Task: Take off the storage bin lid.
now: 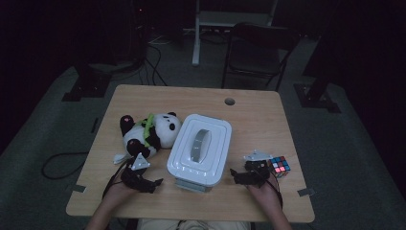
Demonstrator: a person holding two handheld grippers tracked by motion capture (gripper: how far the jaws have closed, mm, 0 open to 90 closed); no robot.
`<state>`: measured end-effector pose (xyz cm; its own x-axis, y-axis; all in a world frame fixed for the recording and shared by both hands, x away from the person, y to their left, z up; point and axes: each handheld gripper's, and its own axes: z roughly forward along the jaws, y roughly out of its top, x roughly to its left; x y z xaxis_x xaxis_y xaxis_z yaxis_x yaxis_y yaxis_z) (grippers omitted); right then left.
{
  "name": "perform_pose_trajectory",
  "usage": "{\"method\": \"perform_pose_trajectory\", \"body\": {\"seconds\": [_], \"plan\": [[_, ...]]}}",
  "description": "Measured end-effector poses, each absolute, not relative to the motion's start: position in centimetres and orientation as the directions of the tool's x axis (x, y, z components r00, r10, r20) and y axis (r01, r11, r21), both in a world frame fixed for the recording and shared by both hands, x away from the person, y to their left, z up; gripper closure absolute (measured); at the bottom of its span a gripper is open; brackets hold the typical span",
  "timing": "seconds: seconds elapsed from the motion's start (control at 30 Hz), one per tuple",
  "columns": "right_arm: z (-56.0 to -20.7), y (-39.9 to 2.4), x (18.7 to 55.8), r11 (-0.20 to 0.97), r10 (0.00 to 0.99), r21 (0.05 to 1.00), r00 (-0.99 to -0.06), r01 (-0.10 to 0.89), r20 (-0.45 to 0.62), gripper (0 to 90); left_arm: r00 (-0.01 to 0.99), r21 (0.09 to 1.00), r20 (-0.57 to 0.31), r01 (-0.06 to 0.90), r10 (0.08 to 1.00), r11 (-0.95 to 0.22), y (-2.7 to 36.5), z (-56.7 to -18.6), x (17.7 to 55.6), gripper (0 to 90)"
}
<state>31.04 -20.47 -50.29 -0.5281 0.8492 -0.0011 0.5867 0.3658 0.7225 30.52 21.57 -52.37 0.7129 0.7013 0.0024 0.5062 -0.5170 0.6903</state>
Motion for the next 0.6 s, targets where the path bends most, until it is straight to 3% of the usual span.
{"method": "perform_pose_trajectory", "body": {"seconds": [0.6], "plan": [[-42.2, -20.7, 31.7, 0.313, 0.867, 0.824, -0.497, 0.472, -0.045, 14.0, 0.711, 0.69, 0.009, 0.505, 0.703, -0.519, 21.5, -52.4, 30.5, 4.5]]}}
